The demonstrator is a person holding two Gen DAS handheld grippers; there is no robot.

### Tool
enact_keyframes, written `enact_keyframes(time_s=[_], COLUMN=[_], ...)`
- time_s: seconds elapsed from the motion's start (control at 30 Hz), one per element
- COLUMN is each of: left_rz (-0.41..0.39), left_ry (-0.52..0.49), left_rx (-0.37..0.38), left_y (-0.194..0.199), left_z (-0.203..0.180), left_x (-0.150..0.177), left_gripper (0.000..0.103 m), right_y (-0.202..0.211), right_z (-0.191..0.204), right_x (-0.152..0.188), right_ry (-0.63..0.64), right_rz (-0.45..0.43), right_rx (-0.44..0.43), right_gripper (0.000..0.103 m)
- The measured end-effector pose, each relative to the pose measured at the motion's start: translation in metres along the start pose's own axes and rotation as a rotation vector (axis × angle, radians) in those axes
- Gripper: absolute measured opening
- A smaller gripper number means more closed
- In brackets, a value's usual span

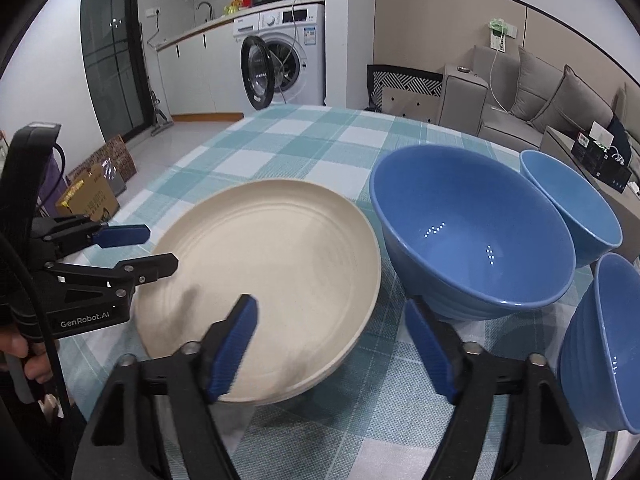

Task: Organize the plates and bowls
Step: 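Open both tools and withdraw them from the stacked plates, then move both tools toward the rim of the large blue bowl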

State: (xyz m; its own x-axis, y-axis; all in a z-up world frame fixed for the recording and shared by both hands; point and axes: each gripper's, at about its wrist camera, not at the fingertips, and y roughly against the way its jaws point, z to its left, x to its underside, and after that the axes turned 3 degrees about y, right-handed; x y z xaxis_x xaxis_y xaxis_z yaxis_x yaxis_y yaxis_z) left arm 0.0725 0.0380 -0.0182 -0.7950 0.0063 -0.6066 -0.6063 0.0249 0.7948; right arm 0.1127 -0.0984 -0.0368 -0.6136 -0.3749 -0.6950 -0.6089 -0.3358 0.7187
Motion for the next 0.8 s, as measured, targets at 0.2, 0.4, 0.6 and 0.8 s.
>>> enact_keyframes(time_s=[0.2, 0.4, 0.6, 0.8], left_rz=[-0.028, -0.065, -0.093, -0.125], left_ry=[0.048, 0.091, 0.091, 0.099], left_rx=[0.017, 0.085, 0.137, 0.154], left_y=[0.009, 0.020, 0.028, 0.036], left_z=[0.011, 0.017, 0.012, 0.006], left_x=[-0.003, -0.008, -0.010, -0.018], left_gripper=[0.090, 0.103, 0.103, 0.103], right_y=[0.008, 0.019, 0.038, 0.058], right_z=[-0.004, -0.008, -0.014, -0.022], right_x=[-0.004, -0.005, -0.011, -0.017], right_ry=[-0.023, -0.045, -0.050, -0.055], right_rz=[-0.033, -0.057, -0.101, -0.141], right_rx=[-0.037, -0.082, -0.098, -0.102], right_gripper=[0.101, 0.102, 0.102, 0.102])
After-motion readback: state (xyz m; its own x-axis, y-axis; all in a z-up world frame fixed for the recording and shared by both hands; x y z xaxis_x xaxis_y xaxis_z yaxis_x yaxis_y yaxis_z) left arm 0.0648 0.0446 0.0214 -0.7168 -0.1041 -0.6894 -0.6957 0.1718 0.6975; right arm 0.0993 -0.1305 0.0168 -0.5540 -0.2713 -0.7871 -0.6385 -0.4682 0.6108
